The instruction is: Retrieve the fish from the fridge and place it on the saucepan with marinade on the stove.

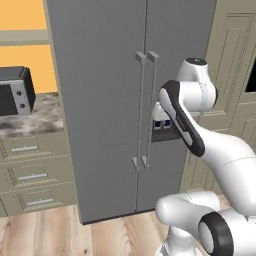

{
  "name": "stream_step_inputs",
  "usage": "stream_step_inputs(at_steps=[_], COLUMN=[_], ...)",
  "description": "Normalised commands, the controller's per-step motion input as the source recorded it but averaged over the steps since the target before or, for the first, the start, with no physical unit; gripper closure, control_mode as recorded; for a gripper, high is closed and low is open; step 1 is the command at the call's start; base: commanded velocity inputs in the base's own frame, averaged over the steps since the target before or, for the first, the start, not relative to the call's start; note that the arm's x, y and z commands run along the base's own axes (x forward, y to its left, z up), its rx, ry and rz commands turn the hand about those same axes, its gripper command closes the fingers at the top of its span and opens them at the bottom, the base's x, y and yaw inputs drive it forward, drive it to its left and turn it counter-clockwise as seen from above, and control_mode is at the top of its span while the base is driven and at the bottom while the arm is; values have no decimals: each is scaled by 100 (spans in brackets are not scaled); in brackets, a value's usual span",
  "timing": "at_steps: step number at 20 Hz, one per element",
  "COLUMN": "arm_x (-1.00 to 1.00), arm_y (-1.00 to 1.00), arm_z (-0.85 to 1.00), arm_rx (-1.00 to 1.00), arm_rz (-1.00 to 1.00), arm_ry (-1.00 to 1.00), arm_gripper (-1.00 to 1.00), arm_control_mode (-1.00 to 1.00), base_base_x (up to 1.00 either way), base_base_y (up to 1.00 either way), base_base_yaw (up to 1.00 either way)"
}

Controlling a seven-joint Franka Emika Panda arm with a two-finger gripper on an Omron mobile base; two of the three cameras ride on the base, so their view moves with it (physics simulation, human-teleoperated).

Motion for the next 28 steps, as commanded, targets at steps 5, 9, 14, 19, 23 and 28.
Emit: stream_step_inputs(at_steps=[5,9,14,19,23,28], arm_x=[38,6,31,55,72,73], arm_y=[34,7,0,0,0,0], arm_z=[6,11,4,0,0,0], arm_rx=[0,0,2,2,0,0], arm_rz=[0,5,0,0,0,0], arm_ry=[-19,-35,-24,-9,0,0], arm_gripper=[-100,-100,-100,-100,-100,-100], arm_control_mode=[-100,-100,-100,-100,-100,-100], base_base_x=[0,0,0,0,0,0], base_base_y=[0,0,0,0,0,0], base_base_yaw=[0,0,0,0,0,0])
